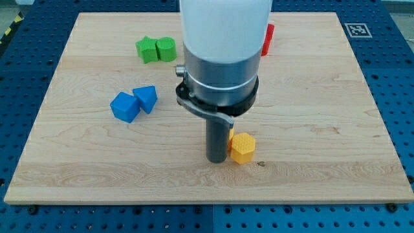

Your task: Move the yellow heart above the yellow hexagon

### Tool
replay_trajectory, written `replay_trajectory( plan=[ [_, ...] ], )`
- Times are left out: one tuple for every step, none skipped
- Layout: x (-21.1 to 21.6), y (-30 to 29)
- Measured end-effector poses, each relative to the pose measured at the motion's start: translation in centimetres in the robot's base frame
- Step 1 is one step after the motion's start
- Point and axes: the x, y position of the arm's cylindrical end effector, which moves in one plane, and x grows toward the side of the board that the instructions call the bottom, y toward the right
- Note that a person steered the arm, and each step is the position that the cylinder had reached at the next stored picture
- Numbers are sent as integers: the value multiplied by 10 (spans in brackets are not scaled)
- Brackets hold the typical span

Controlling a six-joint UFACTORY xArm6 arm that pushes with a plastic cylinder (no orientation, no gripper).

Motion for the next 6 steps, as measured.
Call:
replay_trajectory(
  plan=[
    [1, 7],
    [-6, -25],
    [-27, -40],
    [-33, -11],
    [-37, 12],
    [-37, 17]
  ],
)
